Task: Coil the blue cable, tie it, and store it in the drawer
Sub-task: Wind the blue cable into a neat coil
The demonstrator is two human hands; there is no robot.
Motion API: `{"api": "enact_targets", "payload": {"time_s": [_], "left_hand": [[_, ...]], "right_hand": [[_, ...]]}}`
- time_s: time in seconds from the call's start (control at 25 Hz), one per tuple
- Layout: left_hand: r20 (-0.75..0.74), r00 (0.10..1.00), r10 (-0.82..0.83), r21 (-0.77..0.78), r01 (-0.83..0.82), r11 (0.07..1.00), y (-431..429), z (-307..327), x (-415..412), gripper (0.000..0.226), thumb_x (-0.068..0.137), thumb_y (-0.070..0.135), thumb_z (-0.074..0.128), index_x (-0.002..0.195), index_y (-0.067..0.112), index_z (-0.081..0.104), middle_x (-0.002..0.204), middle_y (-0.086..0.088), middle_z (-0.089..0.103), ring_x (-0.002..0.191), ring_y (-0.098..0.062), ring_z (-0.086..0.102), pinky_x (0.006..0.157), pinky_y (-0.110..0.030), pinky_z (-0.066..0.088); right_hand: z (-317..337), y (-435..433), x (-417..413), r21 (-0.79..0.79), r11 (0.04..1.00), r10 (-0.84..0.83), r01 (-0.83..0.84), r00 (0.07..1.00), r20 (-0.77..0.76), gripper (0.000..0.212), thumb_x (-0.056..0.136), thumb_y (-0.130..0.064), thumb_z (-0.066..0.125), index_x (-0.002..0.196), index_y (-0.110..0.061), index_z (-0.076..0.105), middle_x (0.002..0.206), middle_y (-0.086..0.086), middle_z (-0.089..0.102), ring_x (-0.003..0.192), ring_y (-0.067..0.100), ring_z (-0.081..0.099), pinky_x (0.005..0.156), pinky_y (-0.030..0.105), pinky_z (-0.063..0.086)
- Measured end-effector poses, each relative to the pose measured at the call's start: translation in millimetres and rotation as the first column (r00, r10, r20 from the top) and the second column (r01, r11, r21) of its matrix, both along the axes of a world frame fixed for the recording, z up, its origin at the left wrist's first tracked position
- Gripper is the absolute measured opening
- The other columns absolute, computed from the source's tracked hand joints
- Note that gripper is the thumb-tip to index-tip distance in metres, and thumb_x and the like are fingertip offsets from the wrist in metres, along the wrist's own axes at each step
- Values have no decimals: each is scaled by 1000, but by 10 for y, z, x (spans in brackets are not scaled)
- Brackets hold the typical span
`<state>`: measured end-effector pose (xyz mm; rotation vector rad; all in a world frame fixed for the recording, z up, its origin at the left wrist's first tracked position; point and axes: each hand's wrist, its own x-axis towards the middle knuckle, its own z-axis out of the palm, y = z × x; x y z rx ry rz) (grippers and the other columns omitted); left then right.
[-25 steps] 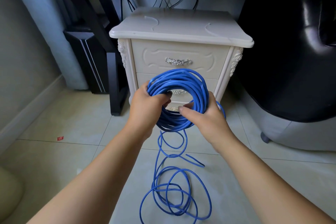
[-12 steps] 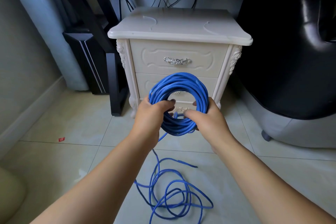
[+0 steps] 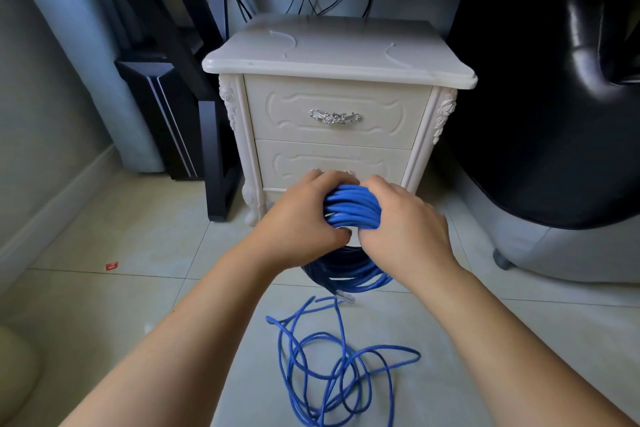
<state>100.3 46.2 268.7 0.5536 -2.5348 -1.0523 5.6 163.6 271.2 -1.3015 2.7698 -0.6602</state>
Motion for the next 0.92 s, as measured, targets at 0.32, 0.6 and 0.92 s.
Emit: {"api": "enact_targets", "payload": {"time_s": [0.32, 0.6, 0.92], "left_hand": [[-92, 979, 183, 304, -147, 941, -117, 25, 42, 19, 70, 6, 72, 84, 15, 64, 62, 5, 61, 56, -10, 54, 61, -22, 47], [-124, 913, 388, 735, -178, 655, -226, 15, 34, 19, 71, 3, 71, 87, 5, 59, 64, -6, 48, 56, -20, 49, 67, -43, 52], [-88, 941, 326, 873, -85, 480, 26, 86, -8, 18, 85, 29, 72, 93, 14, 65, 70, 0, 57, 70, -16, 59, 69, -32, 55]], "right_hand": [[78, 73, -211, -291, 954, 238, -73, 776, 584, 49, 66, -48, 80, 107, -36, 55, 93, -10, 70, 85, 10, 68, 74, 28, 53], [18, 51, -231, -371, 924, 295, 98, 434, 851, 82, 63, -82, 58, 122, -24, 60, 104, 15, 73, 95, 25, 73, 74, 41, 59], [-120, -78, -198, -393, 798, 202, 456, 412, 888, 29, 81, -8, 70, 108, -16, 64, 67, 3, 63, 65, 23, 58, 62, 29, 45]]}}
